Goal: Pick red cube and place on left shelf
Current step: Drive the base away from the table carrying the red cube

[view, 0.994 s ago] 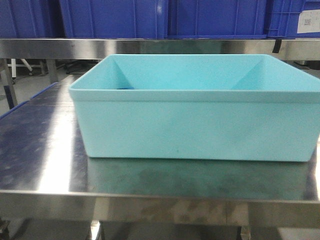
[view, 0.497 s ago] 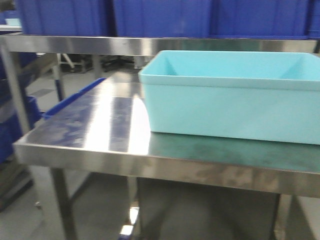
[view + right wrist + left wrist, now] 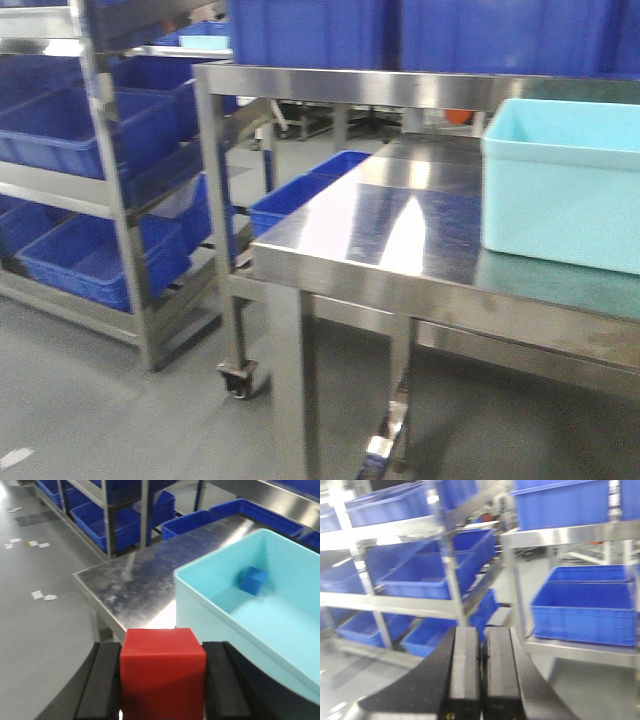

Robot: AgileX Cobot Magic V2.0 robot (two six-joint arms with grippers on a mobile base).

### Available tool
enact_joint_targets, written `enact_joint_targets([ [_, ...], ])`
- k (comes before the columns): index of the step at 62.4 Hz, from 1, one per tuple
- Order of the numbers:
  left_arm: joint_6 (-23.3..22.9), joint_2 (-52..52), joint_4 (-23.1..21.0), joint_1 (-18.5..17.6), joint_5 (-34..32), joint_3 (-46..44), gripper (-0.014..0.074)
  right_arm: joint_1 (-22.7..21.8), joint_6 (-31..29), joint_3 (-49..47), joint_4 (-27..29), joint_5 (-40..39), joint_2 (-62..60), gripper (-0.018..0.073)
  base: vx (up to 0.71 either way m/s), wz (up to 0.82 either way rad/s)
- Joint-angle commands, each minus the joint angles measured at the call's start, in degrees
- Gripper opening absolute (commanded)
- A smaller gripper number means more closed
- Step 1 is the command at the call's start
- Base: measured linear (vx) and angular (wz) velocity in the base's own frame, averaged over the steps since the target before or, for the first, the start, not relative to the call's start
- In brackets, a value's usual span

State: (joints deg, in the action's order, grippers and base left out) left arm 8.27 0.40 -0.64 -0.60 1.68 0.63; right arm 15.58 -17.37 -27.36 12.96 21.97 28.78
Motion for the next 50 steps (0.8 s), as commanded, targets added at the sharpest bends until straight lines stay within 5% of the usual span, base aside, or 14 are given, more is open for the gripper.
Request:
enact_joint_targets([
  [1,0.03,0.15,-0.27,-0.07,-5.16,1.26,0.0106,-0.28,-0.12,-1.89,0.46,-4.27,0.07,0.0059,-0.07,0.41],
  [50,0.03,0.15,-0.27,-0.07,-5.16,1.26,0.0106,-0.28,-0.12,-1.89,0.46,-4.27,0.07,0.0059,-0.07,0.50],
])
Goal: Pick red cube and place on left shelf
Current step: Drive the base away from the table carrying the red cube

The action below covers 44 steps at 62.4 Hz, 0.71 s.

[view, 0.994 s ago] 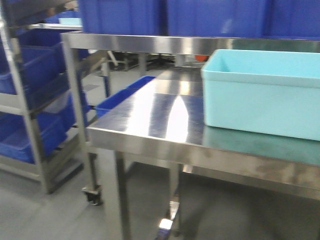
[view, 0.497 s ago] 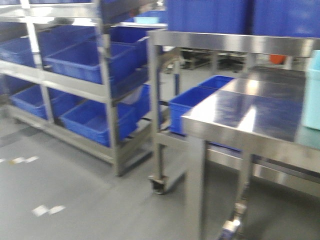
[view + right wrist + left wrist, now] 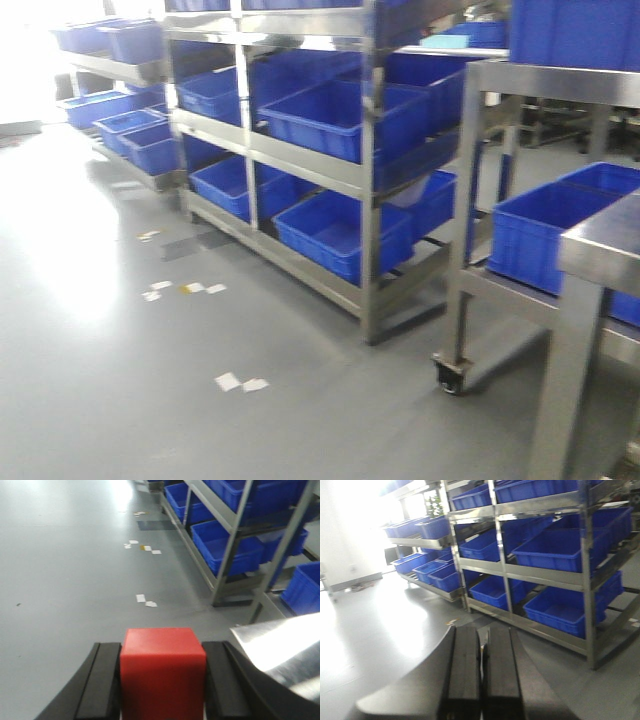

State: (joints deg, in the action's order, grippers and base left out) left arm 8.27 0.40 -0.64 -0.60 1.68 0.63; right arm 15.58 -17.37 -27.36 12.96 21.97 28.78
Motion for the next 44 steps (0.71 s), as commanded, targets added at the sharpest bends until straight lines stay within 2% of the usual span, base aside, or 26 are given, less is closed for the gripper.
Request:
enact_joint_targets([
  [1,0.03,0.15,-0.27,-0.07,-5.16,1.26,0.0106,-0.28,-0.12,-1.89,0.46,-4.27,0.07,0.0059,-0.10,0.56],
  [44,0.03,0.15,-0.27,-0.07,-5.16,1.26,0.0106,-0.28,-0.12,-1.89,0.46,-4.27,0.07,0.0059,-0.05,0.47],
])
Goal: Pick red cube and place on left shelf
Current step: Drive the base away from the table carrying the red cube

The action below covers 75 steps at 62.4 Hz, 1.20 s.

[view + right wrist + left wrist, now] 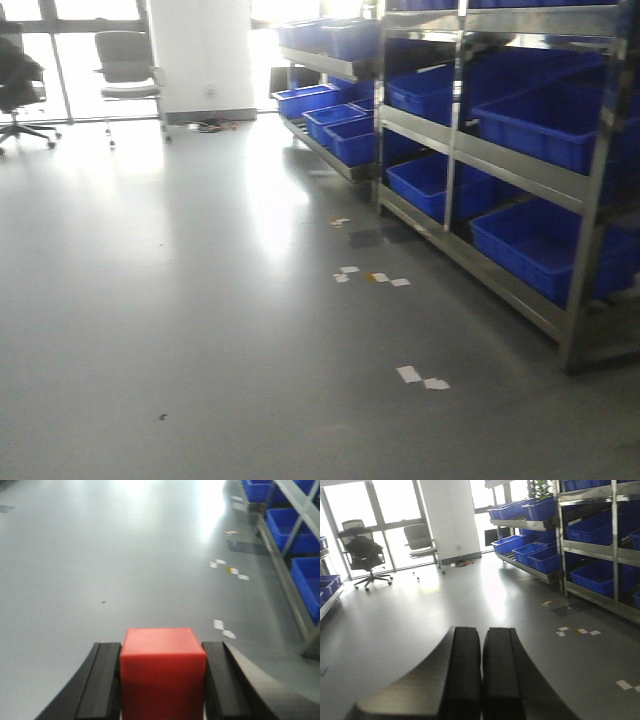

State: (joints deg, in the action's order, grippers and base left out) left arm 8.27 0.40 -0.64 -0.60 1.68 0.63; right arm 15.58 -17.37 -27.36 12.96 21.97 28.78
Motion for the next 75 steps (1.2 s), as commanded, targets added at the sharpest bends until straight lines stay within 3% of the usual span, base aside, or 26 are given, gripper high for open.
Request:
enact_joint_targets([
  [1,0.03,0.15,-0.27,-0.07,-5.16,1.26,0.0106,-0.28,-0.12,-1.89,0.46,-4.27,0.07,0.0059,-0.08,0.52],
  [32,0.03,0.15,-0.27,-0.07,-5.16,1.26,0.0106,-0.28,-0.12,-1.89,0.46,-4.27,0.07,0.0059,0.02,0.38],
  [75,0.03,0.15,-0.27,-0.07,-5.16,1.26,0.0106,-0.28,-0.12,-1.89,0.46,-4.13,0.07,0.0059,0.26,0.08],
])
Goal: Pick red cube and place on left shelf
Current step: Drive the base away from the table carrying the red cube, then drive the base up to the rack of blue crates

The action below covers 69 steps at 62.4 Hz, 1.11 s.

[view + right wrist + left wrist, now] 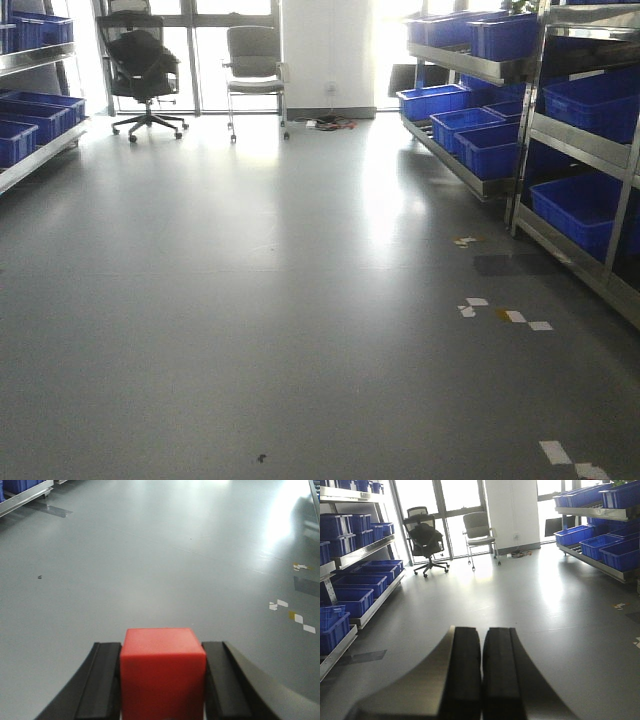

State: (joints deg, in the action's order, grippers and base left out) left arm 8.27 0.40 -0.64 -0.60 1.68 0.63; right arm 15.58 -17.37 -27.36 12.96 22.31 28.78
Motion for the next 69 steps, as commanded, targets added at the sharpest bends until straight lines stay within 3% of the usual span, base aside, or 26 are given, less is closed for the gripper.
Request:
enact_joint_targets([
  [1,0.03,0.15,-0.27,-0.07,-5.16,1.26,0.0106,-0.28,-0.12,-1.89,0.46,-4.47,0.07,0.0059,0.40,-0.02],
  [69,0.03,0.15,-0.27,-0.07,-5.16,1.26,0.0106,-0.28,-0.12,-1.89,0.46,-4.47,0.07,0.0059,0.47,0.13],
])
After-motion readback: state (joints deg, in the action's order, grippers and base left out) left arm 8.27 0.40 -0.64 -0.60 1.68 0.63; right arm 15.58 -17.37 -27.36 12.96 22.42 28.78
